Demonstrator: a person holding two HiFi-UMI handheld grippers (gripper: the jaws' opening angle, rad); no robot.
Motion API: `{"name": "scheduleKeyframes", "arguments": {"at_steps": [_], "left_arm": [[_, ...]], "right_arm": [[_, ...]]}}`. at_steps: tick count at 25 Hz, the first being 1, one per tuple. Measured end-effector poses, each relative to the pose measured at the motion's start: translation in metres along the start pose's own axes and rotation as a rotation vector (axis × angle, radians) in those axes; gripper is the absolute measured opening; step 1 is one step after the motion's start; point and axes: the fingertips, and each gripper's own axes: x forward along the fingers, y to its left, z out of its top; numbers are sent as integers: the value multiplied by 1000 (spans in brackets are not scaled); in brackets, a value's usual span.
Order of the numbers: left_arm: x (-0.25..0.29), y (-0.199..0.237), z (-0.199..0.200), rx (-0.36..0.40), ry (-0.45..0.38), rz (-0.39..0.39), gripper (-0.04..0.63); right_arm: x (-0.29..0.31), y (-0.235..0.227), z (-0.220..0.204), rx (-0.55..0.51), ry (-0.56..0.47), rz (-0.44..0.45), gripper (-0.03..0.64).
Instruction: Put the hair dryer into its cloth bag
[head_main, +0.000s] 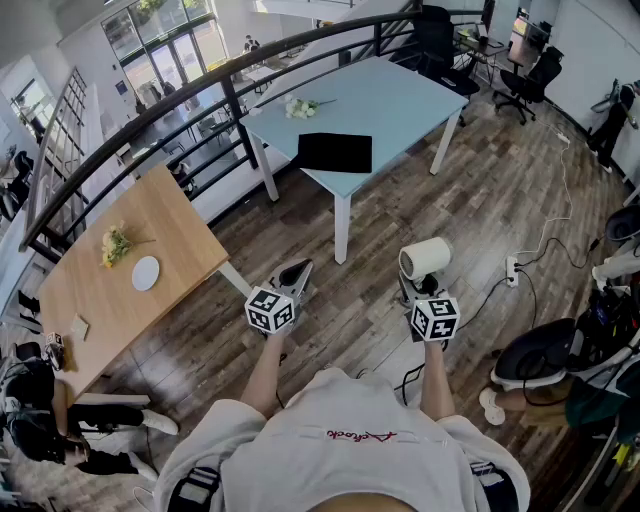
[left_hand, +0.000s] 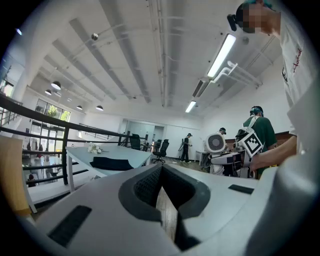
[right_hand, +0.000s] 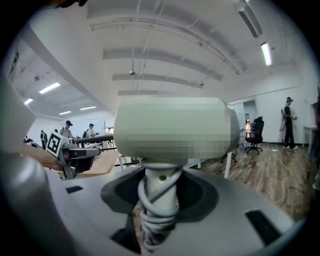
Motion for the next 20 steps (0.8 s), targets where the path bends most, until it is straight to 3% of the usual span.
{"name": "scheduleKeyframes", "arguments": {"at_steps": [20], "left_arm": [[-10, 36, 3, -10, 3, -17, 6]], "right_arm": [[23, 29, 6, 8, -2, -23, 190]]}}
